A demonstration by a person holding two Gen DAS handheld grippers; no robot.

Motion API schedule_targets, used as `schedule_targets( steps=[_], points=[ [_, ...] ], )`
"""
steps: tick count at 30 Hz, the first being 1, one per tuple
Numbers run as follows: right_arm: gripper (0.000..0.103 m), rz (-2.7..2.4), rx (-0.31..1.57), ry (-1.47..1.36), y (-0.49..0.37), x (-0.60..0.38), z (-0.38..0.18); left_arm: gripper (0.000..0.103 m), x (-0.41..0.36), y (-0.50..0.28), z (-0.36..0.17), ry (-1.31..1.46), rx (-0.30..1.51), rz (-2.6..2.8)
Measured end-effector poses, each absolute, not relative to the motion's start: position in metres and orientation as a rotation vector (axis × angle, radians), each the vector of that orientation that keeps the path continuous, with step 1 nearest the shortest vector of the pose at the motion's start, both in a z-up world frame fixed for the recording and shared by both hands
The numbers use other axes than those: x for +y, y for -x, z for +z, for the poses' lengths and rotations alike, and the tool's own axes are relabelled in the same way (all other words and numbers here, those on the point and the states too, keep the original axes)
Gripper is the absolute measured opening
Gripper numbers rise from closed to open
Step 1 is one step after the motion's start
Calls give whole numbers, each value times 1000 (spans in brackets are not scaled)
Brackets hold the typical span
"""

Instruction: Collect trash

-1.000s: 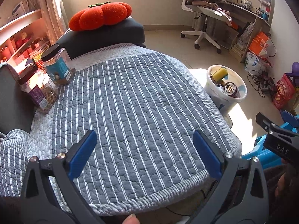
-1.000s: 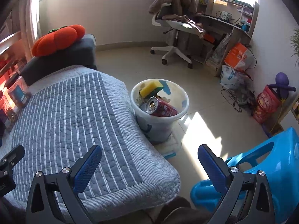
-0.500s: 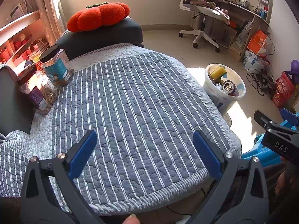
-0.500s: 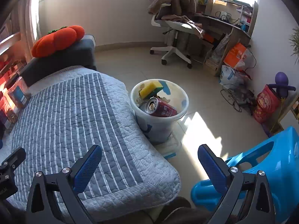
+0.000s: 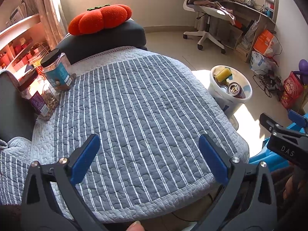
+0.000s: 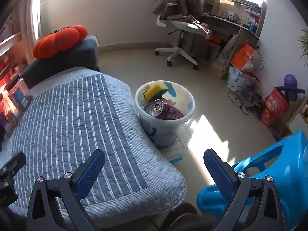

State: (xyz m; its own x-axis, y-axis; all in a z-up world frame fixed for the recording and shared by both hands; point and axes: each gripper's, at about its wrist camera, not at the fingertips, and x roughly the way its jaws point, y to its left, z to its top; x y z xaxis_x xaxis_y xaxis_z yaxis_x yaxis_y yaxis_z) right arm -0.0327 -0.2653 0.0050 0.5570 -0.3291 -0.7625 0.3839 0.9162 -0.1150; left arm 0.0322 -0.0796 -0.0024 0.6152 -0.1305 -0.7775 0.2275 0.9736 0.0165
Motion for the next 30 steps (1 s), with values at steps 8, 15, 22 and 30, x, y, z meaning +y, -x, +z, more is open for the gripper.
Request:
schedule_targets(
  steps=[8, 15, 22, 30],
  points=[
    [103, -420, 885, -67, 33, -265, 4, 102, -82, -31, -1, -129, 873, -209],
    [103, -420, 886, -65, 33, -264, 4, 102, -83, -30, -1, -135, 869, -210],
    [103, -420, 885, -64, 33, -263, 4, 102, -82, -30, -1, -134, 873, -199],
    [103, -413, 880, -62, 36, -265, 4, 102, -82, -30, 0, -127, 872, -187]
  ],
)
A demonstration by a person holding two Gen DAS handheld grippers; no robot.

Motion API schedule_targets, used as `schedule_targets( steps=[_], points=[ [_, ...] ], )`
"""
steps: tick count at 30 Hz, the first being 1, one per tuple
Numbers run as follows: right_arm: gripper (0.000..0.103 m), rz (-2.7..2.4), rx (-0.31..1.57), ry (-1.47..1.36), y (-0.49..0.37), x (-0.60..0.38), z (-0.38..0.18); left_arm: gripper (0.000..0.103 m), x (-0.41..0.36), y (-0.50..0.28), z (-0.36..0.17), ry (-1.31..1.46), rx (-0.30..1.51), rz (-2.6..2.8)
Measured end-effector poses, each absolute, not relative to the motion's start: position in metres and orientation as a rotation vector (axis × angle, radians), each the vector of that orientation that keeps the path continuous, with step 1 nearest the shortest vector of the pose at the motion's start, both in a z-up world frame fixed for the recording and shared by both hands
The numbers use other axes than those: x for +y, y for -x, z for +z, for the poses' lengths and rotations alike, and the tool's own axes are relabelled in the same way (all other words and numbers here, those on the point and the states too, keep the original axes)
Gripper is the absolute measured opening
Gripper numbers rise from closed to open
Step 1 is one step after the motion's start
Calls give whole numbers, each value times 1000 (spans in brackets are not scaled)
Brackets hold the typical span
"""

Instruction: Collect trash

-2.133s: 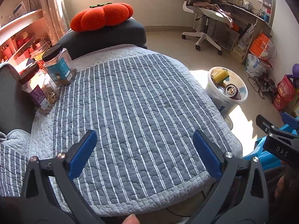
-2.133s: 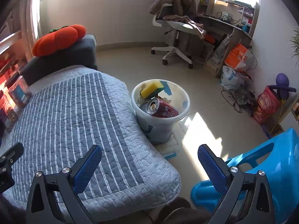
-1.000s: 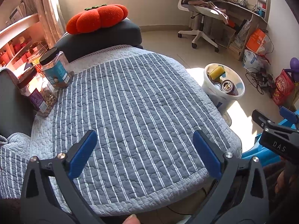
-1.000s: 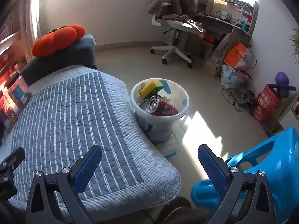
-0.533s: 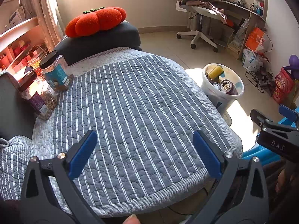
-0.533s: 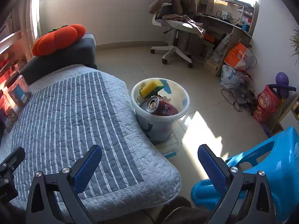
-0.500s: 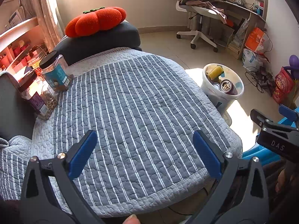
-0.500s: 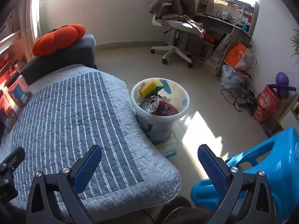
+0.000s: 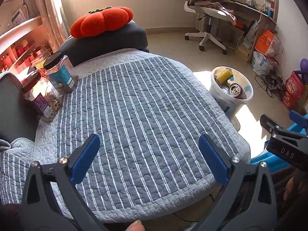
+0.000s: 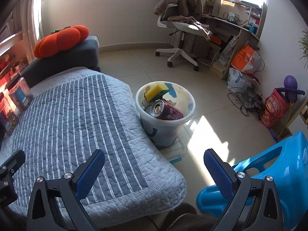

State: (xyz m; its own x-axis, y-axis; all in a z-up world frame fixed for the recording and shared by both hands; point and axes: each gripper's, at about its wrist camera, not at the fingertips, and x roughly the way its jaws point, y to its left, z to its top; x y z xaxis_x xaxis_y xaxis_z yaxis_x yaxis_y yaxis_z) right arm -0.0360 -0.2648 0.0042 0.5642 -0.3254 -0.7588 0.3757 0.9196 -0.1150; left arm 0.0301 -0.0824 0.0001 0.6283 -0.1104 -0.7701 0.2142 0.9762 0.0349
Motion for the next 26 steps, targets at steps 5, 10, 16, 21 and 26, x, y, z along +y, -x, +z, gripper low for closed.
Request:
schedule_targets(
  steps=[5, 10, 16, 21, 26],
  points=[
    [103, -412, 879, -61, 36, -265, 4, 102, -84, -29, -1, -134, 880, -188],
    [103, -413, 879, -60, 36, -265, 4, 102, -86, -29, -2, -138, 889, -196],
    [103, -410, 880, -58, 37, -266, 5, 102, -85, -30, -3, -139, 895, -196],
    [103, -409, 882, -59, 37, -266, 5, 102, -85, -30, -2, -135, 895, -212],
    [103, -403, 903, -52, 32, -265, 0, 102, -78, -41, 2, -140, 910, -219]
  ],
)
